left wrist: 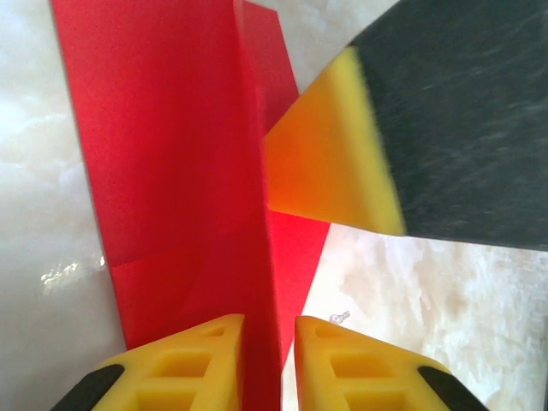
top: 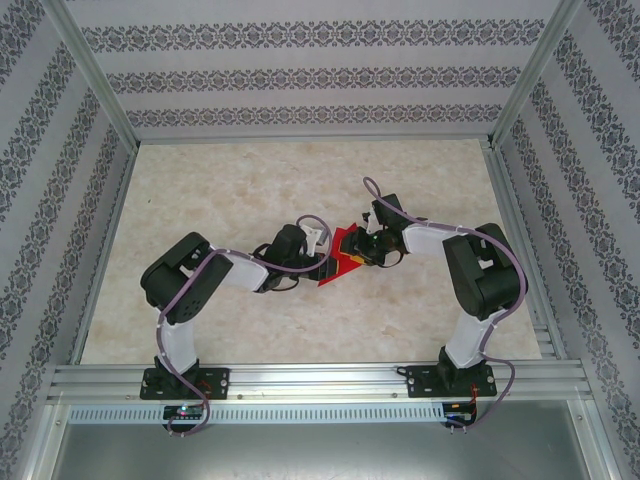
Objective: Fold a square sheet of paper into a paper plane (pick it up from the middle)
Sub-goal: Fourth fold the wing at the center of the table.
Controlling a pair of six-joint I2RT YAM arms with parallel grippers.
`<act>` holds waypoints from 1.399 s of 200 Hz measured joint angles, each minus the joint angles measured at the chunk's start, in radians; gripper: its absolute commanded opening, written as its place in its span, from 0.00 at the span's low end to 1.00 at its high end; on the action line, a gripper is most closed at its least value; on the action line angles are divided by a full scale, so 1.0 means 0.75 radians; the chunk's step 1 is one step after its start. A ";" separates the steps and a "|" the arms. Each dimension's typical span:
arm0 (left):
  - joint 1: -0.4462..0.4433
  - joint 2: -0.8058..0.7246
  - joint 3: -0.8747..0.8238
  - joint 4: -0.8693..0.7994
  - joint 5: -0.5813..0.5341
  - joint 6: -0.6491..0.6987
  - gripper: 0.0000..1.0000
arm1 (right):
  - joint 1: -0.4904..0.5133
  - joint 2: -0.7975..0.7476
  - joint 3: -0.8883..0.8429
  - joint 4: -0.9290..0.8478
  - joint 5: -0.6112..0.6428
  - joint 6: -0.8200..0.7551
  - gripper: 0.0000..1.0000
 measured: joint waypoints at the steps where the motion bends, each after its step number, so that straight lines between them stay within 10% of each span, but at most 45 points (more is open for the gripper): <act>1: 0.000 0.001 0.001 0.000 0.001 -0.001 0.20 | 0.000 -0.001 0.000 0.000 -0.001 0.000 0.42; 175: 0.048 0.013 0.075 -0.101 0.097 0.061 0.09 | -0.002 -0.152 -0.111 0.105 -0.027 -0.096 0.46; 280: 0.061 0.013 0.266 -0.475 0.202 0.477 0.06 | -0.059 -0.205 -0.121 0.185 -0.038 0.050 0.63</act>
